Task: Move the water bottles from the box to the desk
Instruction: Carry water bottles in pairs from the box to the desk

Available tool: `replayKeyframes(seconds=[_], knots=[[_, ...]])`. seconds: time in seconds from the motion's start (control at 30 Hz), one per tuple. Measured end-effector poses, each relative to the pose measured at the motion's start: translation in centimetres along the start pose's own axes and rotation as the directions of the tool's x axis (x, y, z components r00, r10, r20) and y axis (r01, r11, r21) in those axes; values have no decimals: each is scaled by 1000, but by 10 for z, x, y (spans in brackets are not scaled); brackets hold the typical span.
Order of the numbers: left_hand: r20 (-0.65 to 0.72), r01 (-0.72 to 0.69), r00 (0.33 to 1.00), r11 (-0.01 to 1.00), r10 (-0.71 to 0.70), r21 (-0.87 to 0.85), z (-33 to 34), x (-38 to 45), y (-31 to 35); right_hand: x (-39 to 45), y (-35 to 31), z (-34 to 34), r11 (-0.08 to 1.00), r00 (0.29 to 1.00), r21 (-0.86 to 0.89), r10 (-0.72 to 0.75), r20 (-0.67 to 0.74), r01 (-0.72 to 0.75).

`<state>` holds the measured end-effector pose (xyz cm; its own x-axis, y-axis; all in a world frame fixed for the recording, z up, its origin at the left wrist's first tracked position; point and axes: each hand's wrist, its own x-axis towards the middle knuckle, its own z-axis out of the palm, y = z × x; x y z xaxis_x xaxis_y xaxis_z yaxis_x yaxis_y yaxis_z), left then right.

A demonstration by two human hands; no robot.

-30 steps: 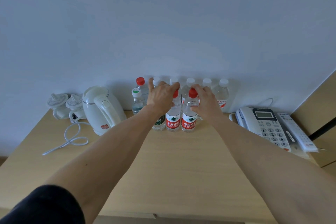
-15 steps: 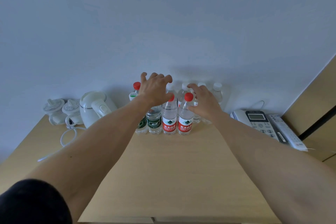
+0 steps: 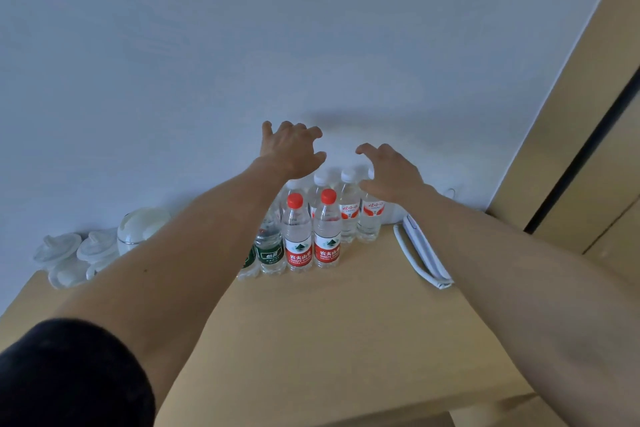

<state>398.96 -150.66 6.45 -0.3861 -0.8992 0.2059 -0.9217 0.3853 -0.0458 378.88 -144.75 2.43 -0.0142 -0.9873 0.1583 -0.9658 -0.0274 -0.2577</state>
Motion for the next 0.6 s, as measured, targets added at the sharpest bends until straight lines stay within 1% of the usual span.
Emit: replayKeyframes(seconds=[0.17, 0.3, 0.47, 0.6], knots=[[10, -99, 995, 995, 99, -2, -4, 15, 42, -24, 26, -15, 991, 992, -38, 125, -11, -125], [23, -209, 977, 978, 210, -26, -2, 23, 92, -59, 61, -30, 965, 968, -77, 252, 1, -251], [46, -366, 928, 928, 369, -61, 5, 14, 171, -116, 111, -51, 895, 903, -130, 429, -14, -428], [91, -492, 861, 865, 500, -98, 4, -6, 247, -171, 151, -70, 804, 816, -179, 578, 6, -568]])
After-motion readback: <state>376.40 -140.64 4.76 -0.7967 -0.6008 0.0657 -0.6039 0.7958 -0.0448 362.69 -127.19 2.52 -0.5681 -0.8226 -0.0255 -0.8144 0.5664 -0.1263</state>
